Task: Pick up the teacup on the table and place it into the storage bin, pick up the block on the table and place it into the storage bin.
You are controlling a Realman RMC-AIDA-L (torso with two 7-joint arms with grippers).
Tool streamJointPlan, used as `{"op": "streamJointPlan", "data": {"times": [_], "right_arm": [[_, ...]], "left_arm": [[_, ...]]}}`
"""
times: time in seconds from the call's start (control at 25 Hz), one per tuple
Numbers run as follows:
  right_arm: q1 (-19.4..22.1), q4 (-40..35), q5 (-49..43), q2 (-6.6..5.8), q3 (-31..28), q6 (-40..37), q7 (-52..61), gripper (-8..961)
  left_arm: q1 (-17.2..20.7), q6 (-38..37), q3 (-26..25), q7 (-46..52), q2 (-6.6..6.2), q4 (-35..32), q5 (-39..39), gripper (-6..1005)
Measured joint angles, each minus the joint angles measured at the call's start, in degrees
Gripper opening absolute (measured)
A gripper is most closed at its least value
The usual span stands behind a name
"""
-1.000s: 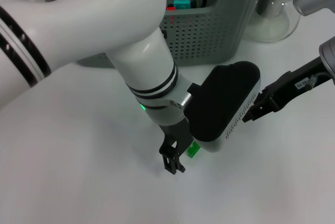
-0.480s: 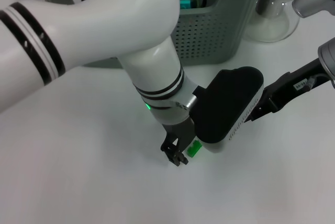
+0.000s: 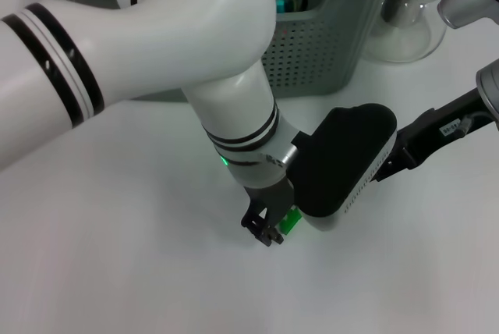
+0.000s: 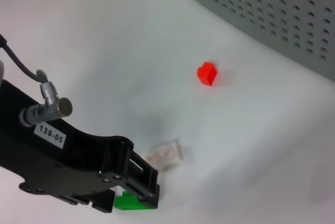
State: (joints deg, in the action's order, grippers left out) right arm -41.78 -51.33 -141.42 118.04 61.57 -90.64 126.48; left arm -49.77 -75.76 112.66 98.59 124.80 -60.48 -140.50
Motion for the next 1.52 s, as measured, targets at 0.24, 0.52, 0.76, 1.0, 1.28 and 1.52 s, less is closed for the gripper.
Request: {"op": "streamJointPlan", "data": {"times": [0.24,0.52,0.76,1.0,1.28,1.52], "right_arm": [[0.22,0.0,0.0,-0.08,-0.04,0.13,-0.15,686],[0.63,0.0,0.01,-0.2,-0.05,0.16,-0.25,685],[0.83,0.0,0.0,-0.28,-0.01,-0.18,0.02,685],[0.43,0.0,0.0,-0.07,0.41,-0.18,0.04,685],[-0.11,0.0,0.0,0.06,0.52,-0.26,0.11,684],[-0.18,0.0,-0.06,0.09,0.7,-0.42,0.18,684]], "left_arm": [[-0.09,-0.03,0.56,2.16,0.0,-1.19,0.09,562],[3.62,-15.79,-17.81,5.51,-0.18,-10.38,6.58,426],[2.3,-28.29,-54.58,14.8,-1.49,-11.35,18.91,462],[-0.6,-11.16,-72.05,25.29,-9.15,-5.05,17.81,498],[-2.81,-0.4,-63.84,26.74,-10.08,2.95,10.08,540],[-2.62,0.34,-61.05,26.8,-8.51,1.8,8.32,576]]}}
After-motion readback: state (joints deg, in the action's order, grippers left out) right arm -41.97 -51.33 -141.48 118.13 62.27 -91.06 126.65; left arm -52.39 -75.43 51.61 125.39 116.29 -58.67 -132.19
